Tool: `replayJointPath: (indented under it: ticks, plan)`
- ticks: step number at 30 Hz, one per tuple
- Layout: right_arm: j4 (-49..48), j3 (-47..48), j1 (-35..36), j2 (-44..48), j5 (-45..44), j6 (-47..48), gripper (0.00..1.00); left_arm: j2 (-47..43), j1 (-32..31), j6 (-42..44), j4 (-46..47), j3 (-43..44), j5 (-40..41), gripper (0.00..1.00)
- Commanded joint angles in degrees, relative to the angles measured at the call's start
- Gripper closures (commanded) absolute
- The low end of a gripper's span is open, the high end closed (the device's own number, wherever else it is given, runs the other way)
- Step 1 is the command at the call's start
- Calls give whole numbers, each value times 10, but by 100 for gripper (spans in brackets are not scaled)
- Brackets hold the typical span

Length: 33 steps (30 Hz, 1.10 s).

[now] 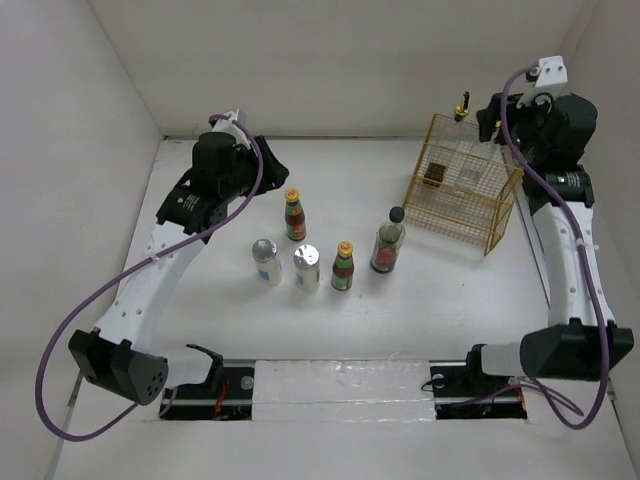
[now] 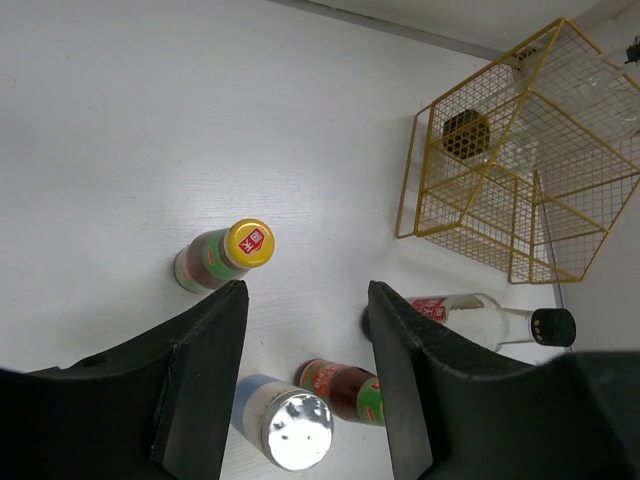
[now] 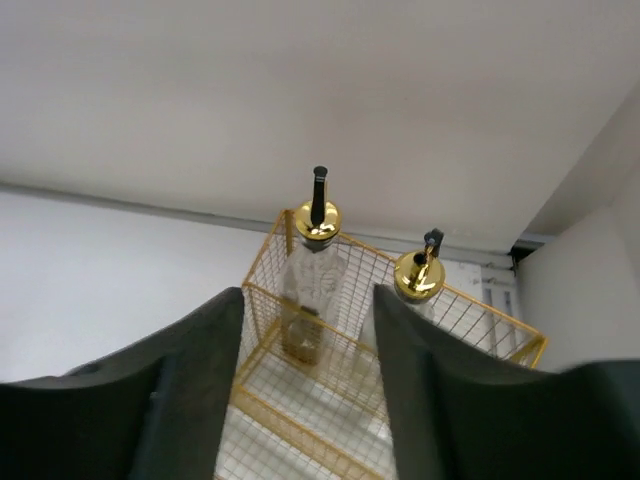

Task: Organize the condiment bottles

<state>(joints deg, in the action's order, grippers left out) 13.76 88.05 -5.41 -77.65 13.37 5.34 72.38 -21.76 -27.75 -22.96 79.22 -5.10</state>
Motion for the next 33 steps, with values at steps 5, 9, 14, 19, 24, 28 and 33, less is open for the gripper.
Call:
replayJointPath:
  ticks: [5, 9, 14, 19, 24, 28, 33]
  plan:
    - [15, -81, 99, 96, -59, -22, 96, -29, -1, 0, 17, -4, 6, 65]
    - [95, -114, 199, 129, -75, -22, 100, -34, -1, 0, 17, -4, 6, 91]
    - [147, -172, 295, 188, -113, -34, 20, -47, -1, 0, 12, -4, 19, 100]
    - [180, -221, 334, 217, -120, -53, 2, -52, -1, 0, 12, -9, 25, 100]
    - [146, -240, 355, 199, -113, -70, 2, -52, -1, 5, 18, -14, 13, 63]
    - [109, -245, 355, 161, -108, -70, 8, -58, -1, 0, 23, -21, 6, 50]
    - [27, -272, 361, 142, -153, -76, 8, -73, -1, 0, 28, -39, 1, 48]
